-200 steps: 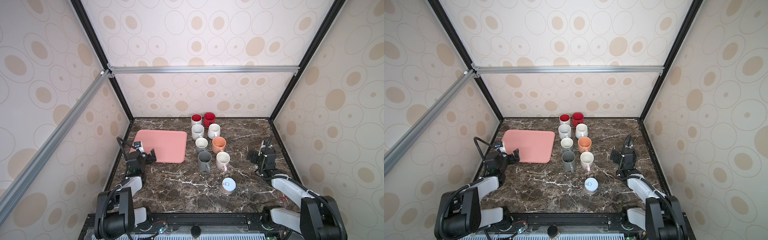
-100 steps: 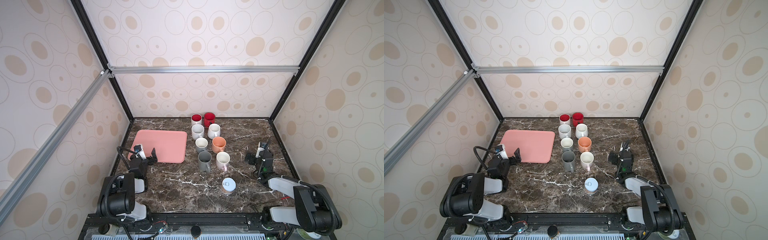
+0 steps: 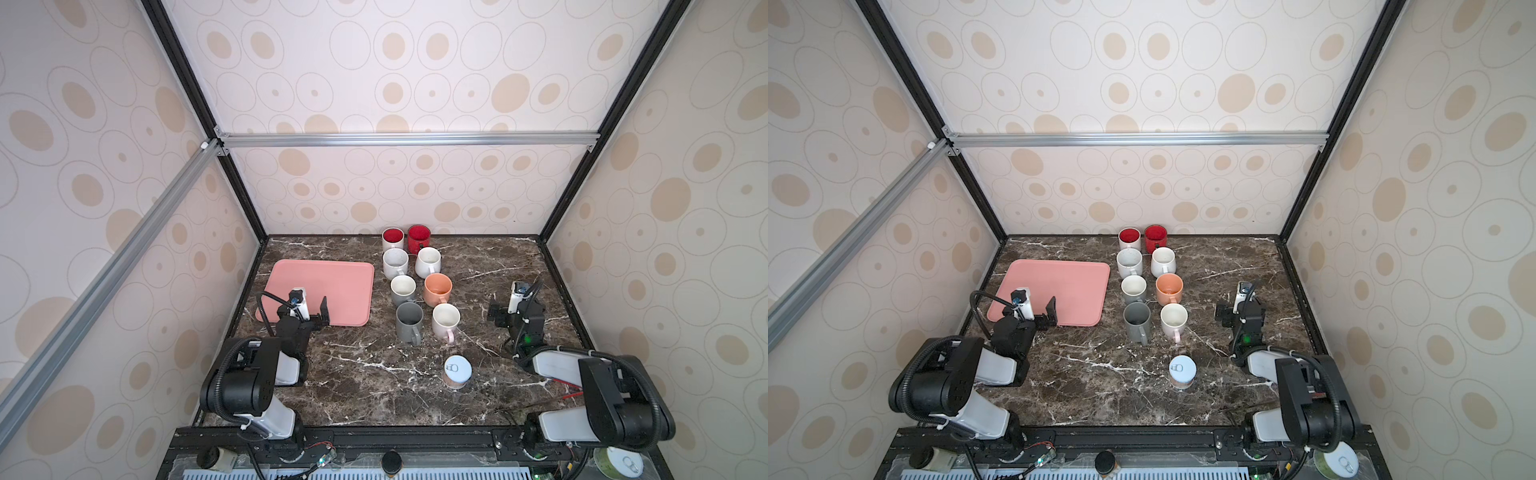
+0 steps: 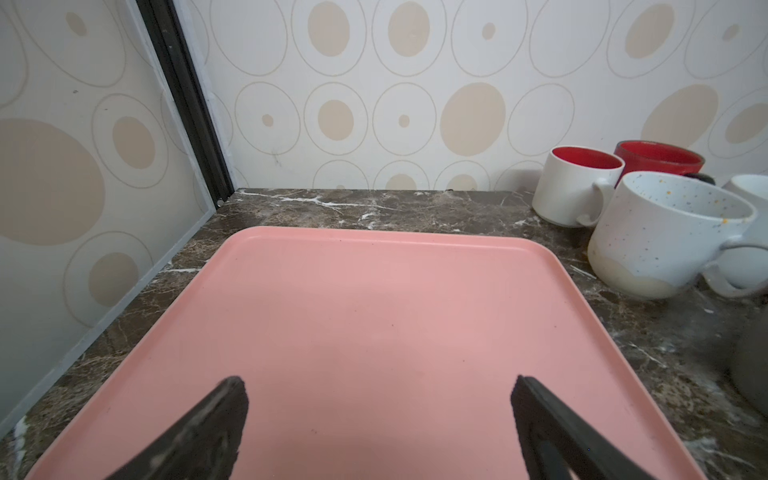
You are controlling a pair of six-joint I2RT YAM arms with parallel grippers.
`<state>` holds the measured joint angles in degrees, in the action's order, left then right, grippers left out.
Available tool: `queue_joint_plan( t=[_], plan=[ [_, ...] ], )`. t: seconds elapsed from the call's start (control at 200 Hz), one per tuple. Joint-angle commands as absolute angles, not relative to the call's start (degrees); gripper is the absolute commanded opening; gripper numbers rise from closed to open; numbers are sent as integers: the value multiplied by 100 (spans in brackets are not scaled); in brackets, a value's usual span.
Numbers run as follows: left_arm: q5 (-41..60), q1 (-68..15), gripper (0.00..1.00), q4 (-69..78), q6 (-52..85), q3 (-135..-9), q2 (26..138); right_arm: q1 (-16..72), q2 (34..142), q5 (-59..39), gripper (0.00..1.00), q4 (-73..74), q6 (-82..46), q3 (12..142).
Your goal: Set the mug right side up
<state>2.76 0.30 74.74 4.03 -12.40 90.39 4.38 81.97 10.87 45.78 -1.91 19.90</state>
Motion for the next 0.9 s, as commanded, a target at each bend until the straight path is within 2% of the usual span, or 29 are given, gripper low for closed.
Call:
queue_joint_plan(
  t=[0.0,0.065,0.165,0.895],
  plan=[
    [-92,9,100,7726,149,-1305,9047,404,8749,923,100,5772,97,1748],
    [-92,9,100,7643,149,-1313,9012,405,8967,1124,100,6061,31,1811],
    [-79,8,100,7677,149,-1311,9018,354,8773,1259,100,4704,-155,2317],
    [-203,-62,100,7645,96,-1358,9062,375,8804,1291,100,4685,-102,2342]
  ],
)
